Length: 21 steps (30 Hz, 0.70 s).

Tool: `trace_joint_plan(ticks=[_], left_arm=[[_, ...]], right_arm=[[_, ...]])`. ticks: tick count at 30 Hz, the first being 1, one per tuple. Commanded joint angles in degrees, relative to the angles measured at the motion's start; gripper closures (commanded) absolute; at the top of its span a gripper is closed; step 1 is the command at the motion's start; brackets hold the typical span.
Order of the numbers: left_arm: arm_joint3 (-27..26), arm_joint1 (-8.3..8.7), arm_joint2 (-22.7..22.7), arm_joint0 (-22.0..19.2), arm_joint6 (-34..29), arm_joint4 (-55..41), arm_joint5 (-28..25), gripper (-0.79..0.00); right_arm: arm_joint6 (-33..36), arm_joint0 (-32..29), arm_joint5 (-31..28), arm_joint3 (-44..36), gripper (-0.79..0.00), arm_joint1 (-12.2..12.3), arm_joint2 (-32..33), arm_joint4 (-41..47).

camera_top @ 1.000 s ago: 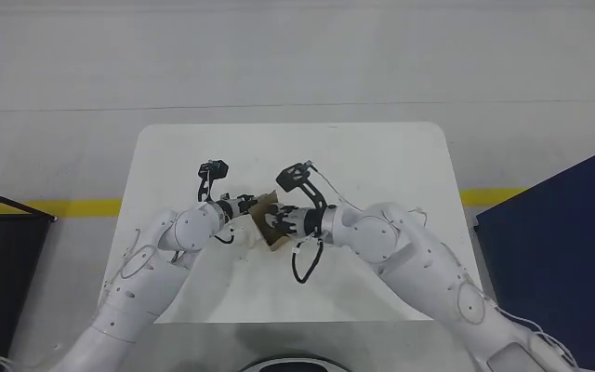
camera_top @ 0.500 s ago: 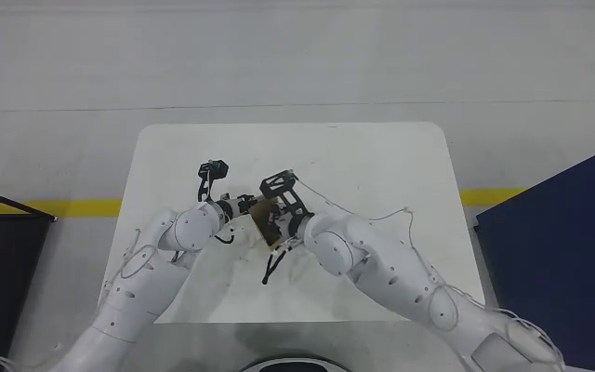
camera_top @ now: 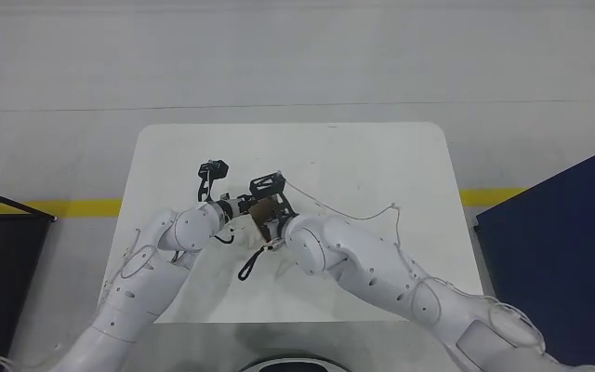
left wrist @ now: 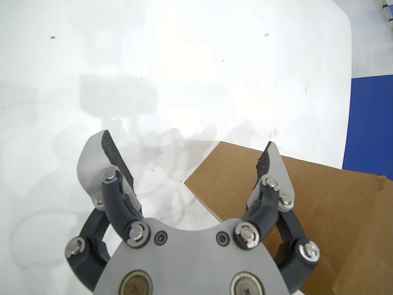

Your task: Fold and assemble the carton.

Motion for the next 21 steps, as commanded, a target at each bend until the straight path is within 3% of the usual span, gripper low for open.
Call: trace_joint_plan(ticks=[1,13,18,21], left_arm=[[0.0,0.0,0.0,0.0,0.0,0.0,0.0,-0.785],[0.0,0.0,0.0,0.0,0.0,0.0,0.0,-0.785],[0.0,0.0,0.0,0.0,0.0,0.0,0.0,-0.785],[0.0,0.0,0.0,0.0,0.0,0.0,0.0,-0.785]], right_arm=[[0.85,0.96,0.96,0.99,0.0,-0.75,-0.97,-0.49],[1.27,1.59,1.41,3.11,0.0,-1.73,-1.98,-0.85],[1.97,1.23,10.89,4.94,0.0,-2.93,-1.86,-2.56],[0.59,0.85,12.26,4.8,0.0,-4.11,-3.62,-2.37]])
